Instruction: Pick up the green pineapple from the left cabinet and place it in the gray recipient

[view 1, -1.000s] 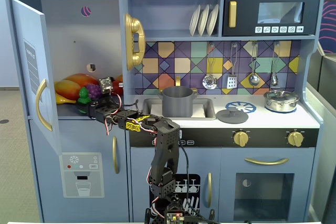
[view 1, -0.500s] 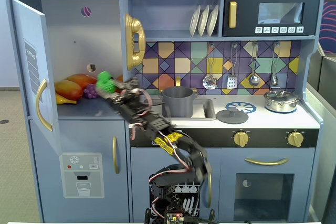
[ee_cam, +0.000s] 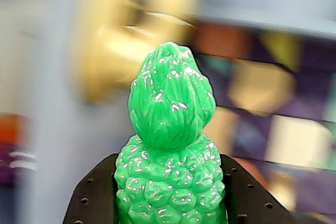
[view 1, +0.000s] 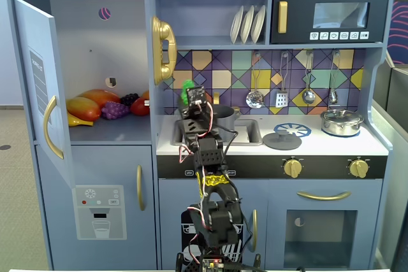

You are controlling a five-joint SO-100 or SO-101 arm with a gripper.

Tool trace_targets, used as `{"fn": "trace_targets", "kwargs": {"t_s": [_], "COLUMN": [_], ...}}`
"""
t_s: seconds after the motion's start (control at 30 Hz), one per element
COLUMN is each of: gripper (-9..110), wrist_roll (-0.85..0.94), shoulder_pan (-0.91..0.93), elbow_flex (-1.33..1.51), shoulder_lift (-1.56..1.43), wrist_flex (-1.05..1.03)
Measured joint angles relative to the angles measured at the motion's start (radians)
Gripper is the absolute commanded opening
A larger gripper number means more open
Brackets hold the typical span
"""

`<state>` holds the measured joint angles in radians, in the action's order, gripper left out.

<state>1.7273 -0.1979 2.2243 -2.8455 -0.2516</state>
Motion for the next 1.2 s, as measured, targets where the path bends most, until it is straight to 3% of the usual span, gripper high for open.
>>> {"fn": "trace_targets", "kwargs": {"t_s": [0.37,0.53,0.6,0.93,1.2], "gripper": [2,27,30,29,25], "wrist_roll": [-0.044,-0.057,-0.078,-0.081,-0.066], "shoulder_pan": [0.199,0.227,0.232,0.241,0.230], "elbow_flex": [-0.288,-0.393,-0.419,-0.491,-0.373], "shoulder_lift": [0.583,0.755,0.787,0.779,0.379], "wrist_flex": [0.074,0.098,0.114,0.067,-0.279]}}
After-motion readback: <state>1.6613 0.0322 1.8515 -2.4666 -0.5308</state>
